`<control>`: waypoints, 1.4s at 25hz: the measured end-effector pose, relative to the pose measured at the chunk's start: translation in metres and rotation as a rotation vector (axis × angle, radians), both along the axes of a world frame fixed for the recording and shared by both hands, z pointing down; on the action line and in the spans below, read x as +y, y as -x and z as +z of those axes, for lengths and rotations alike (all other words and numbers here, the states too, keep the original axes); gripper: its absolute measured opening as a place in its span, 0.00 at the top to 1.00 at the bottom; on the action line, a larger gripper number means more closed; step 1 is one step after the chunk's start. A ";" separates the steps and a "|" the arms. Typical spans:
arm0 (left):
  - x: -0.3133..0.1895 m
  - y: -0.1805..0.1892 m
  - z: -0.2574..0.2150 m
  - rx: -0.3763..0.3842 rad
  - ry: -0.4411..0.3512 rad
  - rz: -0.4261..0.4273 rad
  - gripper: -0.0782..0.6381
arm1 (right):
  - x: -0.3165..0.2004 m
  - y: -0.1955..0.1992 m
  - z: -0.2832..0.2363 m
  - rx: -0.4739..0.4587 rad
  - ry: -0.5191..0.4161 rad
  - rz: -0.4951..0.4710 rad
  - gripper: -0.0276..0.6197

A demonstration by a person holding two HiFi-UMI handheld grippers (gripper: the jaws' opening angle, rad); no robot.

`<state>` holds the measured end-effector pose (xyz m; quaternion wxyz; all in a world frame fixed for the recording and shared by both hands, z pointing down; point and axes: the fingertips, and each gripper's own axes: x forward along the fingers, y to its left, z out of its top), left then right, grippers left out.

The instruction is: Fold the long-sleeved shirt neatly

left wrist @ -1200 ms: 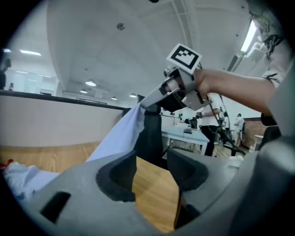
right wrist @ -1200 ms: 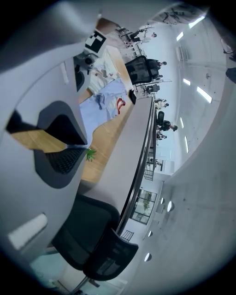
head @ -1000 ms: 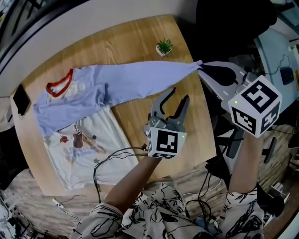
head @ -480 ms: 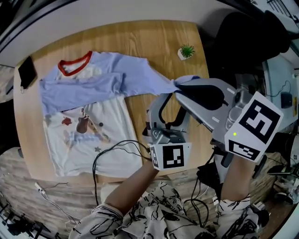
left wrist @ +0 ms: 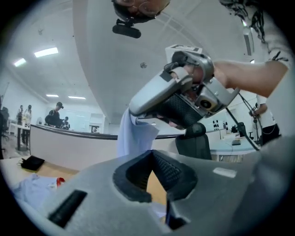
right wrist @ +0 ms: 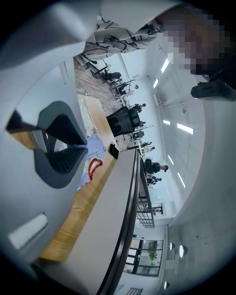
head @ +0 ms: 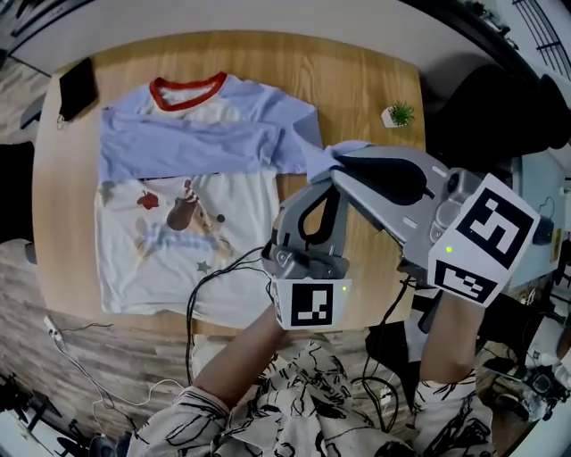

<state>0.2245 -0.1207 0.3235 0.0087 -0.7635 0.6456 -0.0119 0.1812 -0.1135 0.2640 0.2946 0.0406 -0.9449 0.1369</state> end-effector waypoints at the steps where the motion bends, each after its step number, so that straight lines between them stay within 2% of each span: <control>1: 0.003 0.008 0.002 0.012 0.006 0.011 0.88 | -0.004 0.006 0.000 -0.003 -0.002 0.007 0.91; 9: 0.021 0.077 0.014 0.036 0.054 -0.061 0.88 | 0.001 0.060 0.007 -0.008 0.017 -0.014 0.91; 15: 0.033 0.139 0.028 0.024 0.097 -0.090 0.88 | 0.000 0.114 0.025 0.003 -0.020 -0.020 0.91; 18: 0.045 0.171 0.034 0.055 0.133 -0.118 0.88 | 0.002 0.142 0.028 -0.005 -0.015 -0.032 0.91; 27: 0.058 0.247 0.051 0.062 0.180 -0.159 0.82 | 0.019 0.229 0.023 -0.028 -0.019 -0.111 0.91; 35: 0.090 0.318 0.082 0.096 0.232 -0.266 0.84 | 0.036 0.296 0.034 -0.023 -0.026 -0.174 0.91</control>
